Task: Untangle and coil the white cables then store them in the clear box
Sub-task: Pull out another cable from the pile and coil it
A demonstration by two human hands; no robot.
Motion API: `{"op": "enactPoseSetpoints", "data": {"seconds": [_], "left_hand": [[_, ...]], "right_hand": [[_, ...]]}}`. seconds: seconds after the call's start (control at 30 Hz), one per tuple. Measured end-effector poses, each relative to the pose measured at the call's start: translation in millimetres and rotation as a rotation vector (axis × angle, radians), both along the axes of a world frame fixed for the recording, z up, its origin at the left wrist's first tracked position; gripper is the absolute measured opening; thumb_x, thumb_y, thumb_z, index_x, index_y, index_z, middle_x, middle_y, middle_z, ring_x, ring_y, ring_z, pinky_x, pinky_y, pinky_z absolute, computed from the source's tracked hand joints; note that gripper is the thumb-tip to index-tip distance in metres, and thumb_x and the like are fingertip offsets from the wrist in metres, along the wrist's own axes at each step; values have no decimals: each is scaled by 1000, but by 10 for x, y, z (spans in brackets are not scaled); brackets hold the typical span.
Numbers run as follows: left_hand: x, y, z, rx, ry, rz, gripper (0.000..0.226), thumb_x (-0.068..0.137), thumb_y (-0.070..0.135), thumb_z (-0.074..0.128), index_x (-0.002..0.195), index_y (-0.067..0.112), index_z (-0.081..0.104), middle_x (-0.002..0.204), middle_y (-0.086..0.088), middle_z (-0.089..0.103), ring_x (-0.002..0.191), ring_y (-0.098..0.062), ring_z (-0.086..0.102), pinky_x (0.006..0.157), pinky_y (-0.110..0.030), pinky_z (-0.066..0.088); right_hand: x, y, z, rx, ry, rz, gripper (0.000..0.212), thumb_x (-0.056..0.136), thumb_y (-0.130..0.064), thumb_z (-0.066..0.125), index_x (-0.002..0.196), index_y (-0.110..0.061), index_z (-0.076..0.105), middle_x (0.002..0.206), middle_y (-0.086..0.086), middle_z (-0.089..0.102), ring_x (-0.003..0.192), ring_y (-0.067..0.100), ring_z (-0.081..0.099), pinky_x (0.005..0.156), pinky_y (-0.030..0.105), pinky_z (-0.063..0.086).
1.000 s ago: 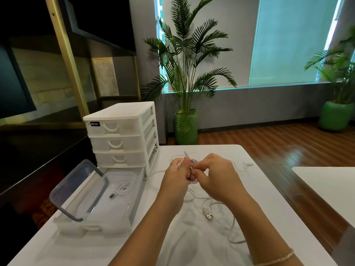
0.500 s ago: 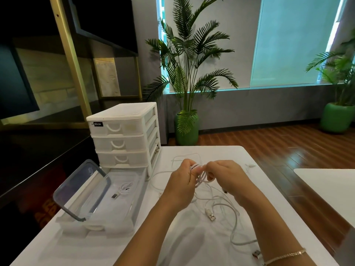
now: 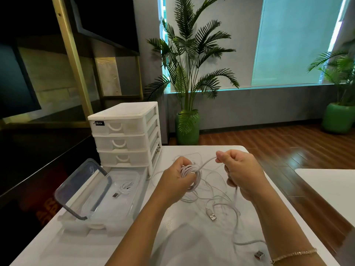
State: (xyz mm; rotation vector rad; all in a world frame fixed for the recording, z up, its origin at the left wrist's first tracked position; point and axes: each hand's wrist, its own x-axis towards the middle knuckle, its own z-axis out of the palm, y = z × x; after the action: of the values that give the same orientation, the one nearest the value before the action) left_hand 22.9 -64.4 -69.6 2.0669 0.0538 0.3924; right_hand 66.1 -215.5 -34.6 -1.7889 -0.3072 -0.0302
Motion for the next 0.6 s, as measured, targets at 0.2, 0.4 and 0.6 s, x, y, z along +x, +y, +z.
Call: {"op": "enactPoseSetpoints", "data": {"seconds": [0.2,0.4,0.6], "left_hand": [[-18,-109,24,-389,-92,-95,20,90,5,51,82,23,50,74,0,45,63,-15,44,52,-15,42],[-44,-208,32,-605,-116,-145,14,95,9,46,87,21,48,64,-4,45,45,-9,43,46,-15,40],[-48,-266,32,-682,-120,-141,14,94,8,45,89,20,50,84,-8,56,53,-9,54,52,-14,46]], "right_hand": [[54,54,-77,22,-58,-102,28,92,-31,52,79,-9,62,55,-1,47,49,12,39,45,24,35],[35,200,-192,-97,2,-62,30,92,-33,53,69,-16,61,53,-5,46,48,13,40,44,25,36],[-1,318,-281,-253,16,40,28,93,-20,46,69,-9,57,60,5,48,52,18,38,54,30,40]]}}
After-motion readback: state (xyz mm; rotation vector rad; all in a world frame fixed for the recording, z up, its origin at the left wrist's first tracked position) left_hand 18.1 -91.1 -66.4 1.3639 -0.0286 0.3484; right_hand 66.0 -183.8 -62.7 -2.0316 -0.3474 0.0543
